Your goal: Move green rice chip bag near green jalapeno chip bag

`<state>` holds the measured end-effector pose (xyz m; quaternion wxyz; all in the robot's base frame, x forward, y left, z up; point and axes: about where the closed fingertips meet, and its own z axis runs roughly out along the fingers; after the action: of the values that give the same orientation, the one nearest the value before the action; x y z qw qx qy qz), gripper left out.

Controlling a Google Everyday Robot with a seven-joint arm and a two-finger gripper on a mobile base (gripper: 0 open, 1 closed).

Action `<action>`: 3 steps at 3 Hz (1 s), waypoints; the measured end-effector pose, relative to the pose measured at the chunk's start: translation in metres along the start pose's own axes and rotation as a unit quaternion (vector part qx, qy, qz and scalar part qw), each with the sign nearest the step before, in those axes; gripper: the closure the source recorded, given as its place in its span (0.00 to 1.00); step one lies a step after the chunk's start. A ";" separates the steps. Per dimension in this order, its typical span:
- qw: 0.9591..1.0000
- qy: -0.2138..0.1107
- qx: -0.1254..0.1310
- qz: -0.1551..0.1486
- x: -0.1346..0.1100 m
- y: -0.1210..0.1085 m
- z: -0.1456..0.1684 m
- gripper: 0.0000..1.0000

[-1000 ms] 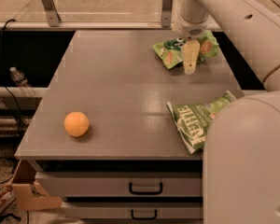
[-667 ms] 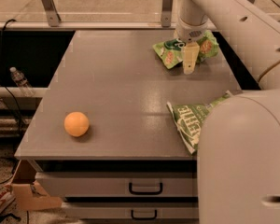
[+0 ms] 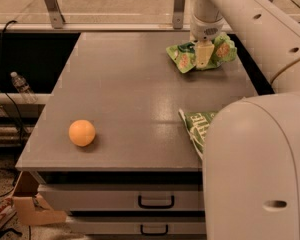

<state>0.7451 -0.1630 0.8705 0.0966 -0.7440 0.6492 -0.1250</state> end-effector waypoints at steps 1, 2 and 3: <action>1.000 0.000 0.002 -0.005 0.000 -0.001 -0.011 0.88; 1.000 -0.011 0.012 -0.006 0.000 0.001 -0.034 1.00; 1.000 -0.018 0.022 -0.008 -0.002 0.007 -0.064 1.00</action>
Offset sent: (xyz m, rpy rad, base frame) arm -0.0344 -0.0026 0.0728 0.0525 -0.0329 0.0298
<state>0.7187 -0.1604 0.9288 0.1237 -0.7490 0.6386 -0.1261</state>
